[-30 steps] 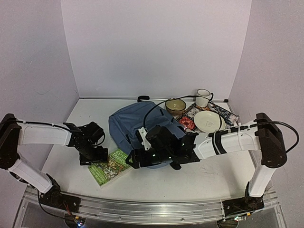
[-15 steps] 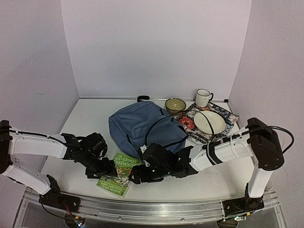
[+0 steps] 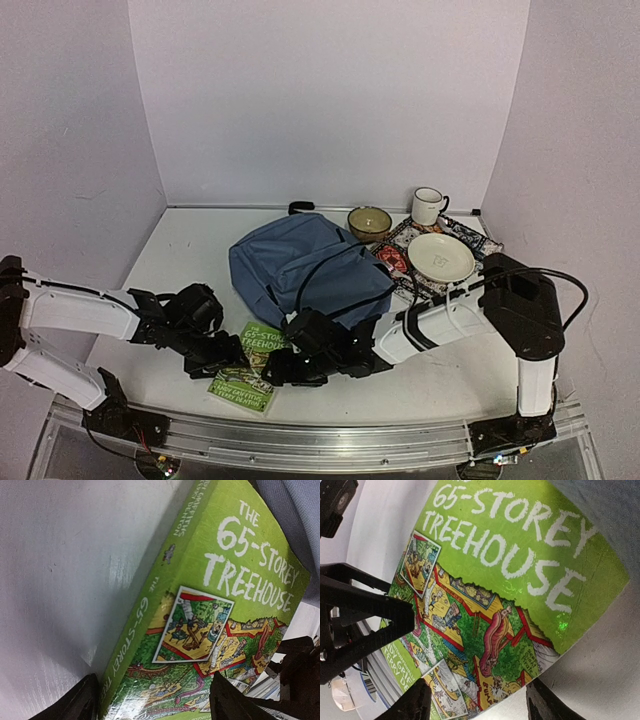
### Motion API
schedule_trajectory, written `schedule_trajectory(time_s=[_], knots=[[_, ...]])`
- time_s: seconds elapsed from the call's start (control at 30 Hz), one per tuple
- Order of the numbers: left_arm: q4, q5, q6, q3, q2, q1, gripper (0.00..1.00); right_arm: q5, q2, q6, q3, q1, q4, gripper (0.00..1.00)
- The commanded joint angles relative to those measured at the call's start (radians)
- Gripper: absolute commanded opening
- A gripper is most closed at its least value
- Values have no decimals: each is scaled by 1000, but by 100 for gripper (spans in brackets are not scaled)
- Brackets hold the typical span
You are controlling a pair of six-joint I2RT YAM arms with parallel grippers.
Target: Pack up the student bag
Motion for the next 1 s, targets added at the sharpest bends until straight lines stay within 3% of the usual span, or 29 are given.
schedule_trajectory(time_s=[0.0, 0.43, 0.97], knots=[[168, 121, -50, -45, -16, -12, 74, -50, 35, 1, 49, -4, 55, 60], [179, 133, -88, -60, -79, -15, 70, -61, -74, -52, 92, -4, 112, 53], [234, 125, -148, -46, -119, -26, 65, -53, -130, -42, 60, -20, 185, 51]])
